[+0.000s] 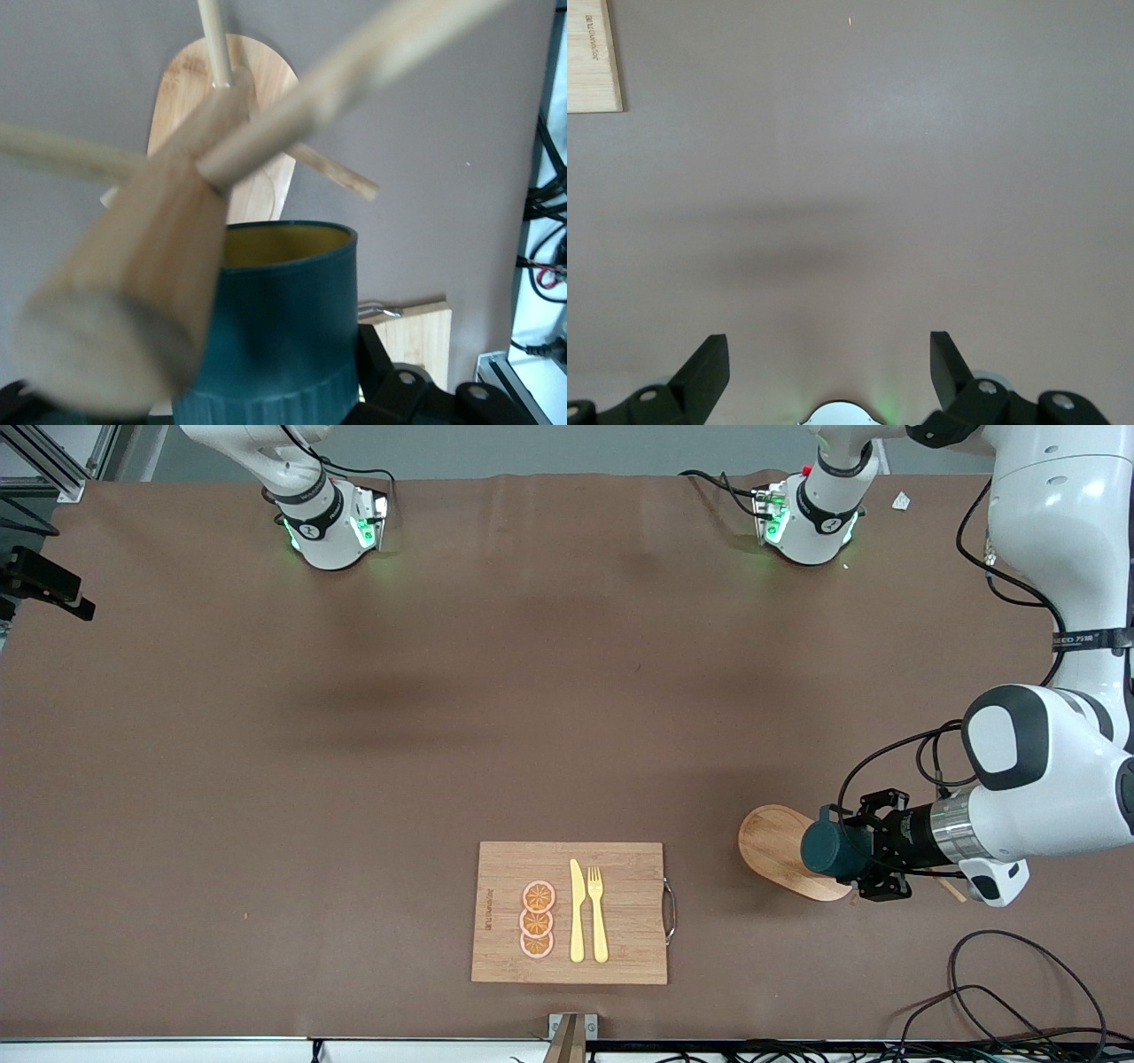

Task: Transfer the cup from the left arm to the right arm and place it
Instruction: 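Grasp the teal mug rim with the left gripper and lift it off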

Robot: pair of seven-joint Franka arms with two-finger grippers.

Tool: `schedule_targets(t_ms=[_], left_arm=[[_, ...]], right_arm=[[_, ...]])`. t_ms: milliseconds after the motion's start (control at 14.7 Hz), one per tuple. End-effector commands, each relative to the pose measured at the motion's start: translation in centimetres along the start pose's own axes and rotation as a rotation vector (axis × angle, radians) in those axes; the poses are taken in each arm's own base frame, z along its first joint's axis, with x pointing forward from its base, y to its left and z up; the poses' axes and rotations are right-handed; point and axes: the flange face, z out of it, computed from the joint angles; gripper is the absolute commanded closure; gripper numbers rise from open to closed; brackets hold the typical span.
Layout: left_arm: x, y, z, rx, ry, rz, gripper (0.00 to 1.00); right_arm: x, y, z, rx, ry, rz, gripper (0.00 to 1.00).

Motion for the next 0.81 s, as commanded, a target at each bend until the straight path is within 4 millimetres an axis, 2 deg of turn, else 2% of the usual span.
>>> schedule_targets(t_ms=[0,136,271,407,611,679,746], left_arm=[[-2.1,0.3,-1.9,-0.032,-0.010,0.012,0.54],[-4.7,0.4,-2.5,-0.037,-0.008,0.050,0.54],[-7.2,0.5,-2.0,-0.028,-0.010,0.075,0.54],[-9.9,0.4,-2.7,-0.036,-0.007,0.067,0.53],[-15.6,0.0,-2.2,-0.023,0.048,0.098,0.53],[-18.1,-0.3,-1.7,-0.018,0.081,0.133,0.53],[-21.6,-0.7,-0.5,-0.012,0.124,0.183,0.53]], right_arm=[[-0.5,-0.1,-0.2,0.007,0.005,-0.006,0.00],[-0.4,-0.1,-0.2,0.007,0.006,-0.006,0.00],[-0.4,-0.1,-0.2,0.007,0.006,-0.006,0.00],[-0.4,0.0,-0.2,0.005,0.006,-0.006,0.00],[-0.4,-0.1,-0.2,0.005,0.010,-0.007,0.00],[-0.4,-0.1,-0.2,0.005,0.010,-0.007,0.00],[-0.4,0.0,-0.2,0.005,0.011,-0.006,0.00]])
